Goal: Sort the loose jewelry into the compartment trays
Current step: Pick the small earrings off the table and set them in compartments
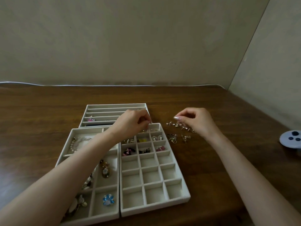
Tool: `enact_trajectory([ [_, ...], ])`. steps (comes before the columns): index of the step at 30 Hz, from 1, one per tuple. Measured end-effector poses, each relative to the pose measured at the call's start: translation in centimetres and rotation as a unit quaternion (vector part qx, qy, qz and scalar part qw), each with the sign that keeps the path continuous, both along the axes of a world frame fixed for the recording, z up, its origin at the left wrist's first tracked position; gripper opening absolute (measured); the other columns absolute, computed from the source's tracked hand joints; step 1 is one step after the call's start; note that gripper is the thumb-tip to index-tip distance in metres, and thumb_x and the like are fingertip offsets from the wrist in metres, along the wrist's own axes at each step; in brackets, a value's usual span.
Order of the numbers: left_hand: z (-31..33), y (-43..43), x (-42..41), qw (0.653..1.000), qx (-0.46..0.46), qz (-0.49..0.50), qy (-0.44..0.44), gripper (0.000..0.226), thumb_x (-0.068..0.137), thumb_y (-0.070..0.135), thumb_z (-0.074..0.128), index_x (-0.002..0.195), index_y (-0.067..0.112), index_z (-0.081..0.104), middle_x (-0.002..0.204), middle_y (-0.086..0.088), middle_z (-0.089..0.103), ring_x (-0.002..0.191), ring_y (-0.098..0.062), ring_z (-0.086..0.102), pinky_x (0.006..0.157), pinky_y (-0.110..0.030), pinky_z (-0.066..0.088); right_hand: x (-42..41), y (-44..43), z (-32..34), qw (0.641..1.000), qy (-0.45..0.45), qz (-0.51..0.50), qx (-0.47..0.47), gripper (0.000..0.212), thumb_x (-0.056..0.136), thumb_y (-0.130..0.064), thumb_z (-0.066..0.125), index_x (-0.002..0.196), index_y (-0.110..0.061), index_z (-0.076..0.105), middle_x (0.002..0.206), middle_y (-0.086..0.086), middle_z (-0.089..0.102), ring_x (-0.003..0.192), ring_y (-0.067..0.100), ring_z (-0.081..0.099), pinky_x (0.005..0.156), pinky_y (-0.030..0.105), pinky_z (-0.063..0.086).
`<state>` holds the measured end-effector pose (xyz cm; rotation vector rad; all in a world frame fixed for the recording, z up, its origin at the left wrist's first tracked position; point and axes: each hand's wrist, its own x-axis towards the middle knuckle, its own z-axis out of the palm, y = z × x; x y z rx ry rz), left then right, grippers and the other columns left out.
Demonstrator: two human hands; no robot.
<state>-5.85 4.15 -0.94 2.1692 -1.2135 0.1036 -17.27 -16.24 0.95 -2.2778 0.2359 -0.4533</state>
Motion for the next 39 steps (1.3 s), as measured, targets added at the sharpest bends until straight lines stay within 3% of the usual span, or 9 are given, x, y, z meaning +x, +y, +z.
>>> enact_trajectory([
  [6,0.0,-0.5,-0.7,1.000,0.009,-0.024,-0.005,0.008,0.090,0.013,0.056,0.094,0.015,0.063,0.082,0.007,0.067,0.077,-0.005,0.064,0.073,-0.029,0.054,-0.5,-1.1,-1.9,0.999,0.042,0.019,-0.025,0.010,0.082,-0.018,0.069,0.086,-0.027,0.069,0.093,-0.013,0.065,0.086,-0.001,0.058,0.070,0.013,0.040],
  [12,-0.3,-0.7,-0.9,0.999,0.020,-0.029,-0.005,0.008,0.091,0.016,0.056,0.096,0.017,0.063,0.080,0.011,0.065,0.075,0.001,0.062,0.070,-0.020,0.052,-0.5,-0.6,-2.3,0.987,0.104,0.078,-0.096,0.010,0.075,-0.021,0.077,0.080,-0.027,0.070,0.093,-0.010,0.058,0.084,0.003,0.050,0.072,0.019,0.035],
  [22,-0.4,-0.6,-1.1,0.999,0.020,-0.041,-0.014,0.009,0.091,0.016,0.056,0.097,0.017,0.063,0.082,0.007,0.066,0.075,-0.003,0.064,0.071,-0.026,0.055,-0.3,-1.1,-2.6,0.989,0.092,0.036,-0.106,0.013,0.075,-0.019,0.076,0.079,-0.026,0.066,0.093,-0.010,0.061,0.088,0.006,0.056,0.079,0.025,0.047],
  [26,-0.4,-0.7,-1.2,0.999,0.023,-0.040,-0.012,0.010,0.091,0.017,0.056,0.098,0.019,0.062,0.083,0.008,0.065,0.076,-0.001,0.063,0.071,-0.023,0.054,-0.4,-1.4,-2.6,0.989,0.088,0.011,-0.117,0.011,0.079,-0.018,0.073,0.077,-0.026,0.066,0.093,-0.009,0.061,0.092,0.007,0.055,0.084,0.028,0.047],
  [32,-0.3,-0.7,-1.4,0.999,0.030,-0.033,-0.006,0.011,0.091,0.017,0.055,0.099,0.018,0.062,0.085,0.006,0.065,0.074,-0.001,0.063,0.069,-0.019,0.053,-0.7,-0.8,-2.0,0.994,0.060,0.055,-0.076,0.010,0.078,-0.019,0.074,0.078,-0.027,0.068,0.093,-0.012,0.058,0.085,0.005,0.052,0.074,0.020,0.041],
  [36,-0.2,-0.7,-1.5,0.999,0.031,-0.031,-0.001,0.011,0.091,0.016,0.055,0.099,0.017,0.063,0.085,0.005,0.066,0.075,-0.003,0.064,0.071,-0.024,0.054,-0.5,-0.4,-2.3,0.988,0.090,0.067,-0.110,0.008,0.076,-0.022,0.076,0.076,-0.025,0.068,0.094,-0.009,0.059,0.086,0.004,0.050,0.080,0.025,0.041],
  [39,-0.2,-0.8,-1.5,0.999,0.033,-0.029,0.005,0.011,0.091,0.016,0.055,0.100,0.017,0.062,0.086,0.004,0.067,0.076,-0.004,0.064,0.072,-0.026,0.055,-0.5,-0.6,-2.2,0.995,0.056,0.055,-0.069,0.007,0.077,-0.020,0.075,0.075,-0.023,0.069,0.090,-0.009,0.061,0.086,0.004,0.055,0.076,0.021,0.041],
])
